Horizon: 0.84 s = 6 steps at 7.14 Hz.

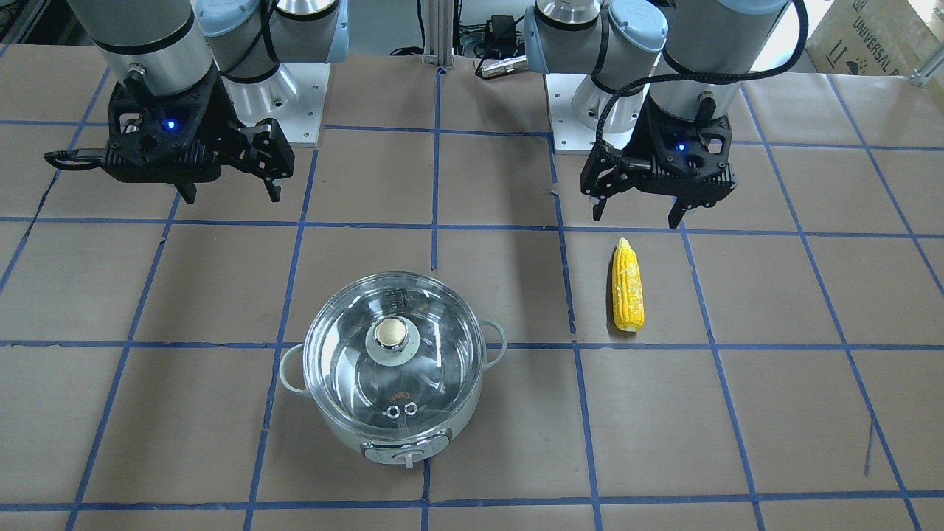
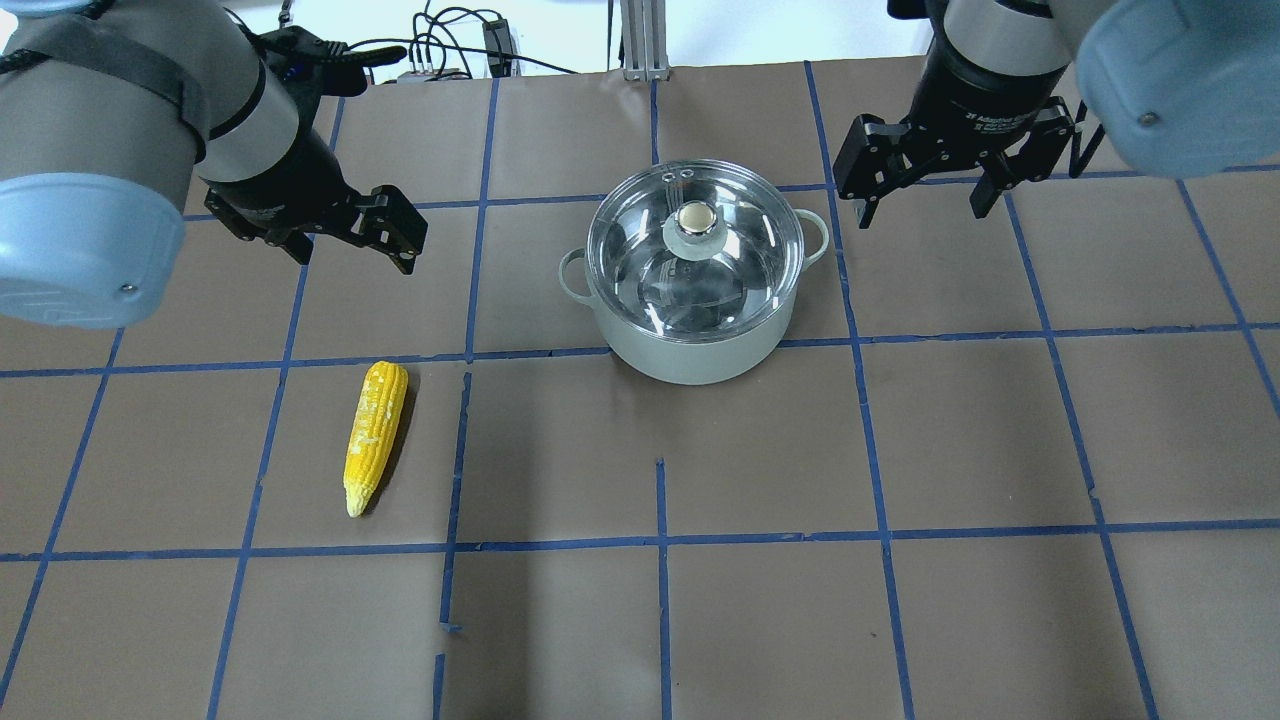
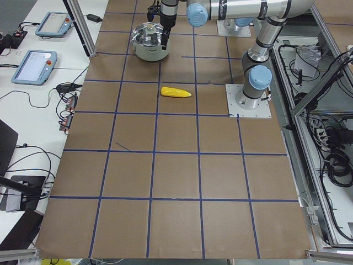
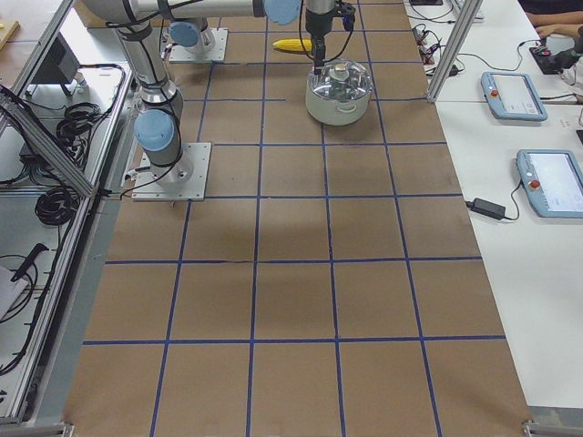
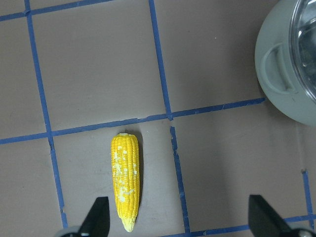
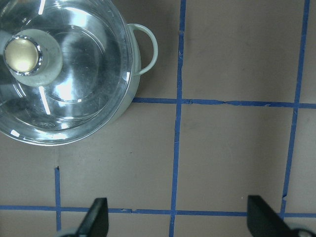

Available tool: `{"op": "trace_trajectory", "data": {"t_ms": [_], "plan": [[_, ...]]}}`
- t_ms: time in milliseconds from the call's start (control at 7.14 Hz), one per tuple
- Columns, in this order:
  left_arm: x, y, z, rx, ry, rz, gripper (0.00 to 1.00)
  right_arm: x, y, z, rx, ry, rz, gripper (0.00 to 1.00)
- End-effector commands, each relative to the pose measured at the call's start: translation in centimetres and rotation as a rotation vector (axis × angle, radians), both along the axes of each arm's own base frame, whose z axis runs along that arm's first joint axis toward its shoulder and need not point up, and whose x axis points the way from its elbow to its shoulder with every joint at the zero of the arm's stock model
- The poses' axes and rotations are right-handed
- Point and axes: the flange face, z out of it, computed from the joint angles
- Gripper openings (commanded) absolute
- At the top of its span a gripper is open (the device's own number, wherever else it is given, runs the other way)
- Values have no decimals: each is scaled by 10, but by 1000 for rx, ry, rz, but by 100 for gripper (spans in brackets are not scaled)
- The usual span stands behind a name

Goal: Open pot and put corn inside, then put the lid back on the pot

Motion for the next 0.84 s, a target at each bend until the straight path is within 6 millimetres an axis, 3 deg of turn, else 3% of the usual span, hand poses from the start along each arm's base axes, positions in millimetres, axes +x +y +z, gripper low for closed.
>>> {"op": "trace_trajectory", "data": {"t_ms": [0, 561, 701], "plan": [[1, -5, -3, 5, -5, 6, 100, 0, -4, -2, -4, 1, 5, 100], [3, -1, -8, 16, -28, 8, 100, 1, -6, -6, -5, -7, -8, 100], [3, -1, -13, 25, -30, 8, 100, 1, -15, -8, -31, -4, -9, 100]]}}
